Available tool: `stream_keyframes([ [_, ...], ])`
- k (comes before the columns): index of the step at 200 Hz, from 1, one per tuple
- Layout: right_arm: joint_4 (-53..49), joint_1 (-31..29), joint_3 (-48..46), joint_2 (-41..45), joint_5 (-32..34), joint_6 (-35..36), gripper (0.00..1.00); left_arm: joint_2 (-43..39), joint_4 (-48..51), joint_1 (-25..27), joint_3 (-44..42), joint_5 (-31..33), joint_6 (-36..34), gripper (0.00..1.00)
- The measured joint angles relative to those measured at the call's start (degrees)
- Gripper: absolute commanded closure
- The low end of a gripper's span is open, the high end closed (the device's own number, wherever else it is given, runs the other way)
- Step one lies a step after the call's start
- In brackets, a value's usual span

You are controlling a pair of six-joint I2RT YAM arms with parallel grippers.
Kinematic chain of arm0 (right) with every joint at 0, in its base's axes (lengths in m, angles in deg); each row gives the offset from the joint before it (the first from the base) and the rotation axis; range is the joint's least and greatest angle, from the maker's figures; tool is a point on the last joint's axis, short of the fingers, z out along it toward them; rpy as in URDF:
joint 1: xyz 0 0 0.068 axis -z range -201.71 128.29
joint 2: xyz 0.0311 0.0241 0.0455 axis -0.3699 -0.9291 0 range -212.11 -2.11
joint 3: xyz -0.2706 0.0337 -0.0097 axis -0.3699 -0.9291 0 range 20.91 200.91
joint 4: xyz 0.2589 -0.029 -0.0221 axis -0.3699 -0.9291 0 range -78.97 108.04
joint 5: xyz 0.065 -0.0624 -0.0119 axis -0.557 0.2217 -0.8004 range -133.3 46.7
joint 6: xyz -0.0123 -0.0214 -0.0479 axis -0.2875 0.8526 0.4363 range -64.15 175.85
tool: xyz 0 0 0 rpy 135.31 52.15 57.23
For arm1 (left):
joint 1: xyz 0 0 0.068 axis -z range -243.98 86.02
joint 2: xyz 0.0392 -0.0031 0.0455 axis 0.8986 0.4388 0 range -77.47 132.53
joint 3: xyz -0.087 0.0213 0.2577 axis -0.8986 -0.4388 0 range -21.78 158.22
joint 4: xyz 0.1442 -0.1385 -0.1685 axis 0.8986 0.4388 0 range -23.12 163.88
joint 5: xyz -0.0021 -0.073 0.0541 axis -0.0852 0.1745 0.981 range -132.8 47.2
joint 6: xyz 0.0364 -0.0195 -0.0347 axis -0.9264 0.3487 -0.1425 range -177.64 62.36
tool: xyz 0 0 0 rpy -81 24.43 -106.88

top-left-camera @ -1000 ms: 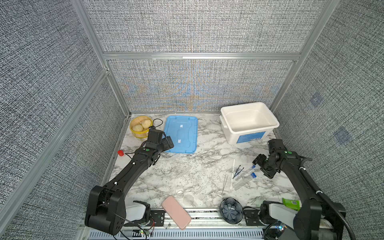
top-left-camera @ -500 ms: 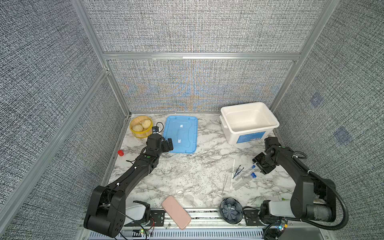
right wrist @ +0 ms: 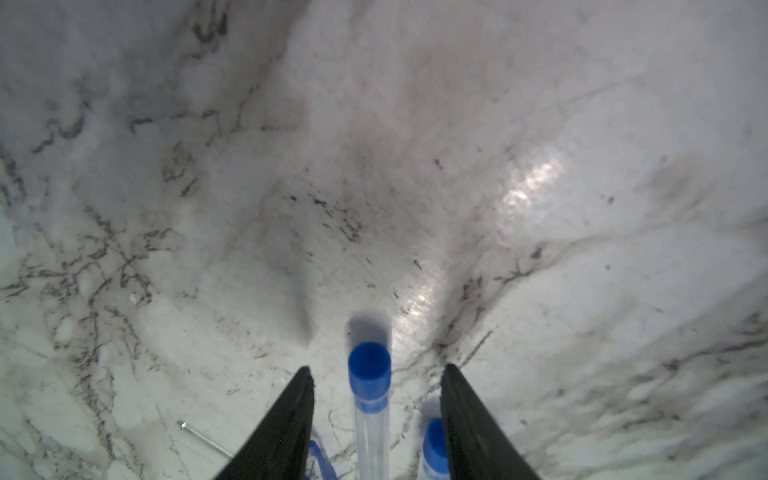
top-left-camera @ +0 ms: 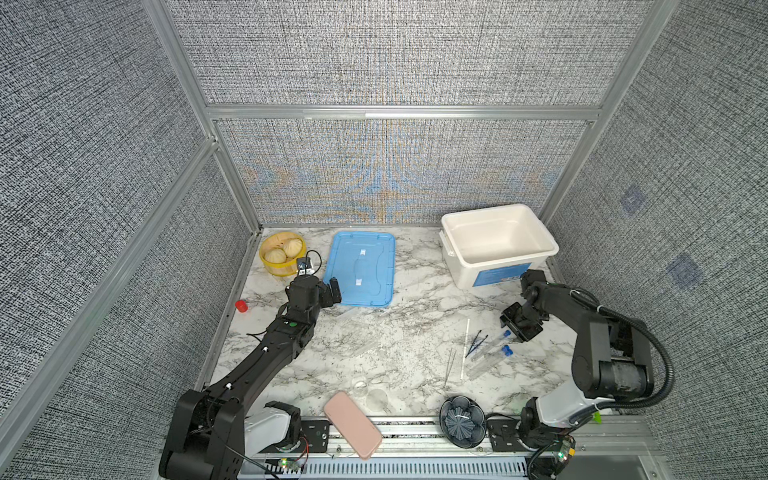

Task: Organize the chemistry lab equipment

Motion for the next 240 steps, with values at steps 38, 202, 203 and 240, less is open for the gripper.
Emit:
stream_keyframes([
  [38, 0.0, 0.0, 0.2, -1.8, -0.4, -0.6, 0.71, 0.1, 0.1, 0.0, 0.4, 0.3, 0.5, 0.01],
  [202, -2.2, 2.3, 1.8, -1.9, -3.7, 0.7, 0.83, 3.4, 3.0, 0.0, 3.3, -2.4, 2.7, 0.01],
  [203, -2.3, 2.3, 1.8, -1.8, -3.7, 0.7, 0.83, 3.4, 3.0, 0.0, 3.3, -2.4, 2.8, 0.01],
  [240, -4.2, 2.5, 1.8, 3.3, -3.9, 1.4, 0.85, 3.8, 3.1, 0.0, 3.4, -3.7, 3.0, 0.01],
])
